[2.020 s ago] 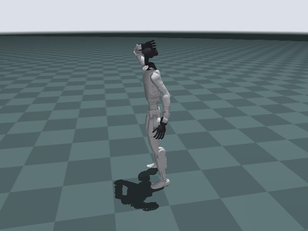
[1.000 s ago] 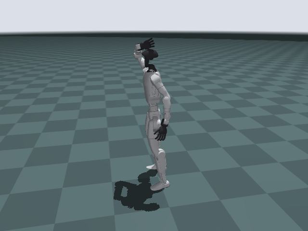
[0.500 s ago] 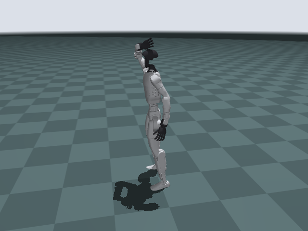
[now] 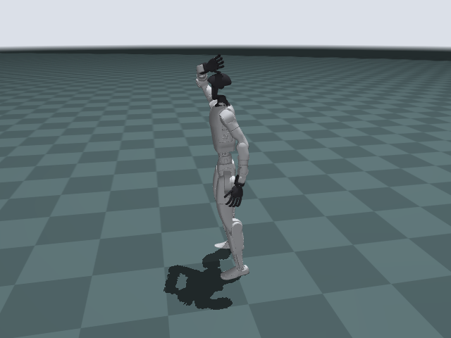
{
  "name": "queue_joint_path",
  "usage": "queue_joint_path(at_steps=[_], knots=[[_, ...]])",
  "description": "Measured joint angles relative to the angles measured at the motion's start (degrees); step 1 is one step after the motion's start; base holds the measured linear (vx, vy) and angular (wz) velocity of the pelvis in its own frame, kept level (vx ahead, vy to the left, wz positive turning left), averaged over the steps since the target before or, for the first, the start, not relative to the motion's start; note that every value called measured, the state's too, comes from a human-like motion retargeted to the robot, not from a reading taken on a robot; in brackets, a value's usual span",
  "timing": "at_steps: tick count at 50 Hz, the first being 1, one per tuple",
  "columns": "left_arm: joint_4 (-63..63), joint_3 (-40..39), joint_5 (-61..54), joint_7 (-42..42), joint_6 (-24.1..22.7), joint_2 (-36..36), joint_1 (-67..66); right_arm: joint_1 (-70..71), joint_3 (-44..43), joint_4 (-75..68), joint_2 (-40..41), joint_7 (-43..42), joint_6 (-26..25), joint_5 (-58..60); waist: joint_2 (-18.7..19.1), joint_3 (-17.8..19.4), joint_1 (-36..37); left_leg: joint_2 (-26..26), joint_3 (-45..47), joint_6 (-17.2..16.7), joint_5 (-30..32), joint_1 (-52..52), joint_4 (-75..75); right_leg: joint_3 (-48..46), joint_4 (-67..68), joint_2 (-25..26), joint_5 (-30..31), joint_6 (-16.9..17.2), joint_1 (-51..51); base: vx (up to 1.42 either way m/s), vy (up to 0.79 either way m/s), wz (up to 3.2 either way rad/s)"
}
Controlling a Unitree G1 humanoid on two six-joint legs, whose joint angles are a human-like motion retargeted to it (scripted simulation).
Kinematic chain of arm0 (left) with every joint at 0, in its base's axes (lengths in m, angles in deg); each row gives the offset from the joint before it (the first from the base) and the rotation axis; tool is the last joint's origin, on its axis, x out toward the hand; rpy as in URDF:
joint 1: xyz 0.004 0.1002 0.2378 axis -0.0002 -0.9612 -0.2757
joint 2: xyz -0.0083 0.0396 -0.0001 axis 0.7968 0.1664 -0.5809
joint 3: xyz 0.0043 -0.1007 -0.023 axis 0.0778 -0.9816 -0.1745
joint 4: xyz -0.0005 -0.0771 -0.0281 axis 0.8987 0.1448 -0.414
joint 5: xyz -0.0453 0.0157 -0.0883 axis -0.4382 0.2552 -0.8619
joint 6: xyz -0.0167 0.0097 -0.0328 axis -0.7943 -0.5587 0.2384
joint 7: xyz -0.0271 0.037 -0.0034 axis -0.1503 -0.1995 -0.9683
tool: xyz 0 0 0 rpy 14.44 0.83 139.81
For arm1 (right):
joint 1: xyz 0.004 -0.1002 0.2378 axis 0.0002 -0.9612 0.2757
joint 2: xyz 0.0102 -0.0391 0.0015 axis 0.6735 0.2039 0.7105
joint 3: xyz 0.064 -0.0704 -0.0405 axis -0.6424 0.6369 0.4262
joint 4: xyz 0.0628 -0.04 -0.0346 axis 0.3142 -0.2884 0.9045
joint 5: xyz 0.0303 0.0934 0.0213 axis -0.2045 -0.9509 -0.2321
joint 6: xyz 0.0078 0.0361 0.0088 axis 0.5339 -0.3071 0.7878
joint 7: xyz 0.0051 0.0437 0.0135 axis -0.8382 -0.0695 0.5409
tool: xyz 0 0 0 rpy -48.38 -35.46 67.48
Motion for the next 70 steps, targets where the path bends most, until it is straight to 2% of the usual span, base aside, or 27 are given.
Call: queue_joint_path(at_steps=[70], knots=[[-0.1, 0.0, -0.3, 0.0, 0.0, -0.2, -0.9, -0.9, 2.0, 2.1, -1.4, 2.0, 2.1, -2.2, 0.6, -0.3, -0.7, 0.1, 0.1, -0.2, -0.1, 0.0, 0.2, -0.1, 0.1, 0.1, -0.2, 0.0, 0.1, 0.0, 0.0, 0.0]])
